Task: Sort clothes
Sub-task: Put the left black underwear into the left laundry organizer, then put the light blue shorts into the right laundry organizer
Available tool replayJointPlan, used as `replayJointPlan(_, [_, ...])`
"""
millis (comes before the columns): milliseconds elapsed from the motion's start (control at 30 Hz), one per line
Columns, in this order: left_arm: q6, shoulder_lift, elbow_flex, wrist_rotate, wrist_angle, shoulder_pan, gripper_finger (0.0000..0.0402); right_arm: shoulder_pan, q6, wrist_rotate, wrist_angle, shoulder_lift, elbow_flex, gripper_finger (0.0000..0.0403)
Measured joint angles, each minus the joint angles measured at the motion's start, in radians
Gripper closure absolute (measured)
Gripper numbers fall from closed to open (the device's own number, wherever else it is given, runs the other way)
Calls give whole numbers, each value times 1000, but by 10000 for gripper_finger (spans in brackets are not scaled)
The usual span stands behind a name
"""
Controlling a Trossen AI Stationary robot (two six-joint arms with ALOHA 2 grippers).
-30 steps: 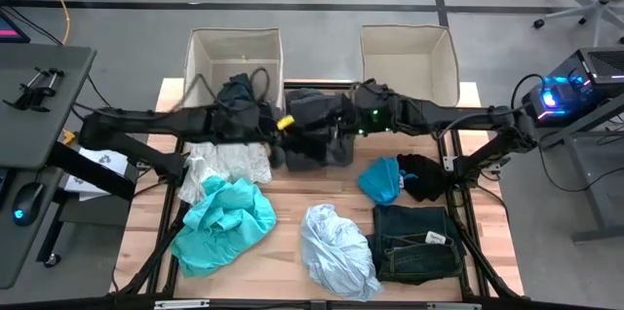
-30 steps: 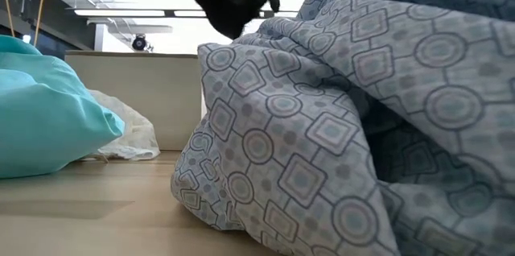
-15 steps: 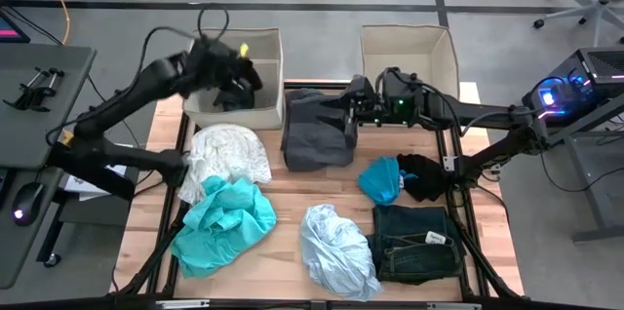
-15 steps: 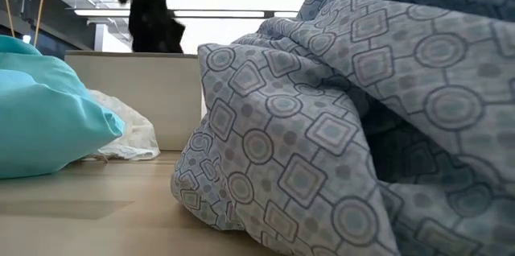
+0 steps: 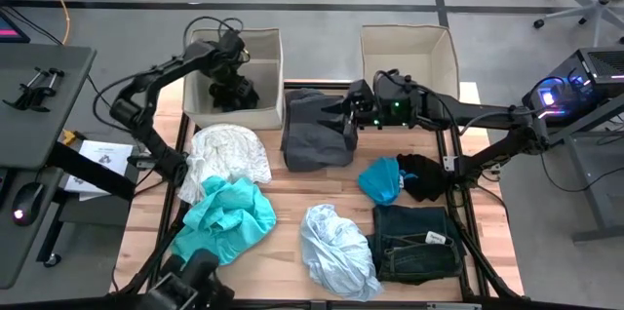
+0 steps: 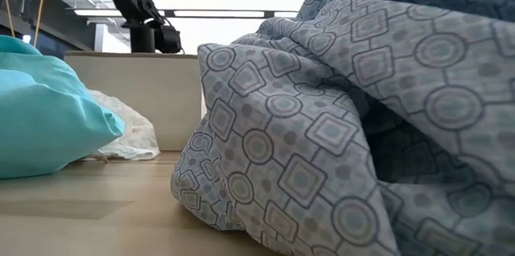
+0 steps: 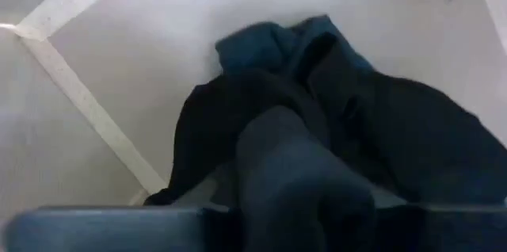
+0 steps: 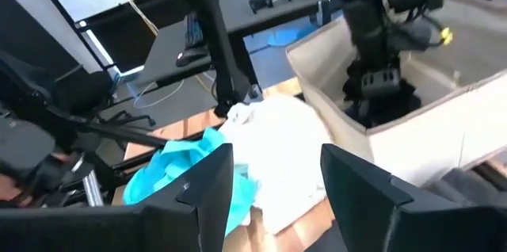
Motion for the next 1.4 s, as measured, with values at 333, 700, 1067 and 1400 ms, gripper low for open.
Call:
replayJointPlan(333, [-10, -53, 234, 11, -176, 39, 156, 16, -2, -4, -17, 0, 0, 222])
replayJointPlan(700, [-163, -323, 426, 48, -454, -252, 154, 16, -66, -4, -17, 0, 0, 222])
replayJointPlan(1067, [-324, -499, 186, 79, -511, -955, 158, 14, -201, -4, 6, 0, 0, 222])
replayJointPlan(1400, [-228, -503, -185, 264, -165, -1343, 158, 14, -249, -4, 7, 0, 0, 222])
